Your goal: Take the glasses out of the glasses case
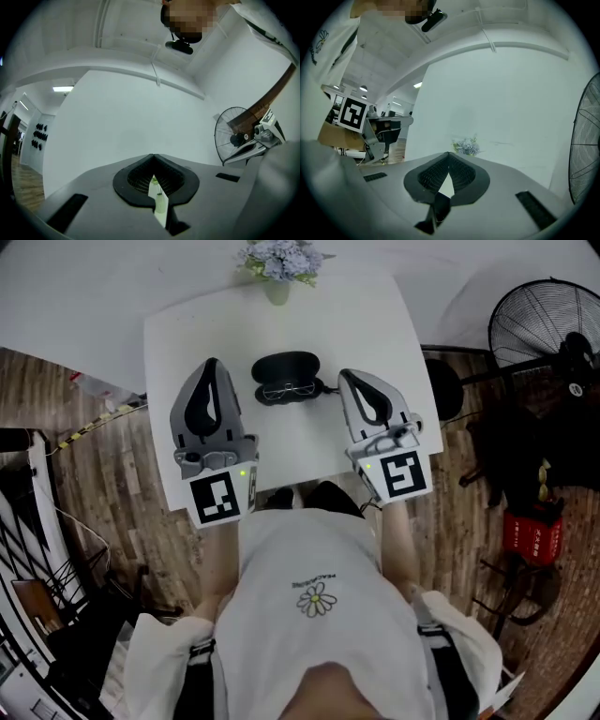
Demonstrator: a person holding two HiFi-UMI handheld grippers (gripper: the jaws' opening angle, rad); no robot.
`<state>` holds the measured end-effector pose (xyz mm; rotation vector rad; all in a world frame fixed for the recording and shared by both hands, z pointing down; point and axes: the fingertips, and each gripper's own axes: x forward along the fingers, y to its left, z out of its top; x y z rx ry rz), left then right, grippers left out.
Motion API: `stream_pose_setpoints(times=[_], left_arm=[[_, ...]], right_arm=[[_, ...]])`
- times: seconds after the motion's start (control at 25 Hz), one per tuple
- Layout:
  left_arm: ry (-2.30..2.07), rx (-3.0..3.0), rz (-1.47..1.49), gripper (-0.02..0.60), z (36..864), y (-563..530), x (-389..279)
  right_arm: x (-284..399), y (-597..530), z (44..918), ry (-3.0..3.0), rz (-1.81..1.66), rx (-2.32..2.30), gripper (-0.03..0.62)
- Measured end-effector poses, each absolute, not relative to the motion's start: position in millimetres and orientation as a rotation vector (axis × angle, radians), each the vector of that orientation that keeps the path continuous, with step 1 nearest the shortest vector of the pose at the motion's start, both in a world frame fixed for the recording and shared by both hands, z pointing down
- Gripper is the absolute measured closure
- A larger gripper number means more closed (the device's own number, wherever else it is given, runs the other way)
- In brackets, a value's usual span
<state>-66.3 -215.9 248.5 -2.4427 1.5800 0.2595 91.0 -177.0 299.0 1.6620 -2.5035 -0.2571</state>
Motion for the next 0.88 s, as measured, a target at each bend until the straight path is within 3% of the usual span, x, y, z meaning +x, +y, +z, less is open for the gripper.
stream_pose_setpoints(times=[0.28, 0.88], left_arm=[[1.631, -2.379, 0.139, 0.566, 267, -235, -64], [1.757, -2.372, 0.217, 0.566, 269, -251, -71]], right_arm=[[98, -210, 314, -2.547, -0.186, 1.571, 0.586], [95, -226, 337, -2.593, -0.118, 1.466, 0.586]])
